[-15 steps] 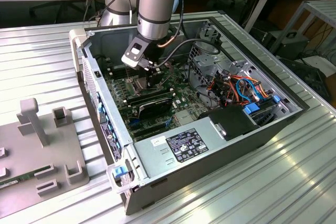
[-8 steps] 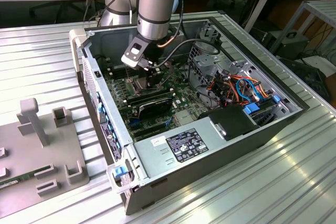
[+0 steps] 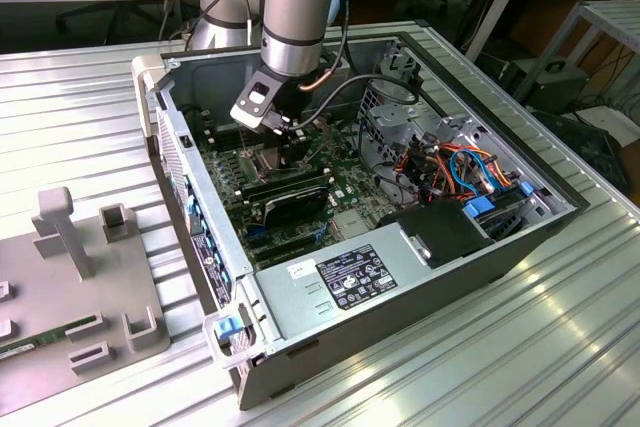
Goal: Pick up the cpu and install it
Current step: 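Place the cpu into insertion slot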
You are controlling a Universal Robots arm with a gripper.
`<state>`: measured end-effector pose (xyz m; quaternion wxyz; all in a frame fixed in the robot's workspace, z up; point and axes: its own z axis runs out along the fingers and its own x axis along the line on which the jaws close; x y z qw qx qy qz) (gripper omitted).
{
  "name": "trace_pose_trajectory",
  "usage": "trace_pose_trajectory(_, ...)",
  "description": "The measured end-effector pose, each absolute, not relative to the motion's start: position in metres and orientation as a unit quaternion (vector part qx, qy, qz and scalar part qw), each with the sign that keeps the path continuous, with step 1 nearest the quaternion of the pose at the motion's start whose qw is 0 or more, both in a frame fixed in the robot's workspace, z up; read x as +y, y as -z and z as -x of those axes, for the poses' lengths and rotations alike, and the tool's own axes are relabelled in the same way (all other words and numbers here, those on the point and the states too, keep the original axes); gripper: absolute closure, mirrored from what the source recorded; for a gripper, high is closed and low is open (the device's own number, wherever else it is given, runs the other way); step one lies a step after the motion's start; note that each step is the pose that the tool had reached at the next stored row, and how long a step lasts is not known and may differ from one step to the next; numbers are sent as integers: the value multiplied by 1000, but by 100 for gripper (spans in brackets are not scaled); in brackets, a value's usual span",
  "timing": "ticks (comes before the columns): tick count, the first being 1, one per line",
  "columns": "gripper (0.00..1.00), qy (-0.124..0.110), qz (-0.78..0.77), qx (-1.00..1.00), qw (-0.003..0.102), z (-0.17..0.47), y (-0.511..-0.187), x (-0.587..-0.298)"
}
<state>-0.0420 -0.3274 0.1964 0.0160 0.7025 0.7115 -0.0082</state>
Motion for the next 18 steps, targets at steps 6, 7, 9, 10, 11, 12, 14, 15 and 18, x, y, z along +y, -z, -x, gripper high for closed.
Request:
trace_pose_trajectory(6,45,8,-702,711,16,42,-196,-327)
trace_pose_trajectory(7,45,8,-702,711,16,42,-196,-327)
trace_pose_trajectory(9,45,8,-702,711,16,42,-196,-327)
trace_pose_trajectory(10,45,8,-702,711,16,42,-196,-327)
trace_pose_trajectory(11,45,8,-702,711,16,42,-196,-327)
trace_pose_trajectory(12,45,8,-703,711,16,42,-196,-327)
trace_pose_trajectory(14,45,8,-706,708,16,42,-196,-327)
trace_pose_trajectory(15,45,8,-706,708,16,42,-196,-327)
trace_pose_trajectory(18,45,8,-707,707,16,42,-196,-327)
